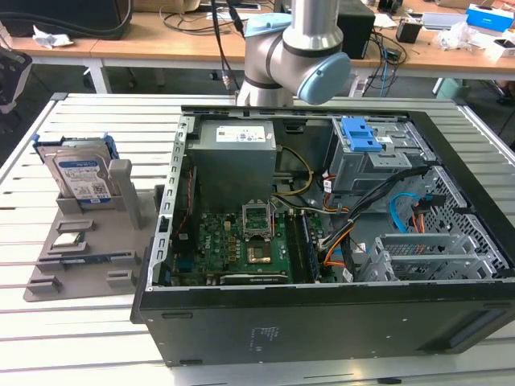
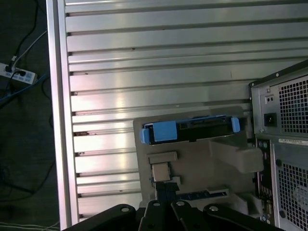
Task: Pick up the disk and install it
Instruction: 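Reach for the disk, then pick up the disk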
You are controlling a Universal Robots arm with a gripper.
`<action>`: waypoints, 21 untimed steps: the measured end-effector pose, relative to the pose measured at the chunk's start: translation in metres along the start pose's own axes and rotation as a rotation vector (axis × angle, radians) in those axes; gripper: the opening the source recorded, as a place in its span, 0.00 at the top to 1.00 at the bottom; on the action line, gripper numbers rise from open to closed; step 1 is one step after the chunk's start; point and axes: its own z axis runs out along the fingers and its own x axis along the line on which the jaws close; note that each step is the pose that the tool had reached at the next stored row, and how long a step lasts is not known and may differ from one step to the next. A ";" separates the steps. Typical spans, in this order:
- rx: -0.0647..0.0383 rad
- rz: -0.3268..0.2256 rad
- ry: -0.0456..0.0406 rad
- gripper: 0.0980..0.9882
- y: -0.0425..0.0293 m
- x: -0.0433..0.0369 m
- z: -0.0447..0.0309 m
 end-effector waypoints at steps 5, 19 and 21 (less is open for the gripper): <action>0.009 0.000 -0.0002 0.99 0.0066 -0.0114 0.0018; 0.012 0.000 -0.0004 0.99 0.0092 -0.0155 0.0022; 0.011 -0.017 0.0001 0.99 0.0092 -0.0155 0.0022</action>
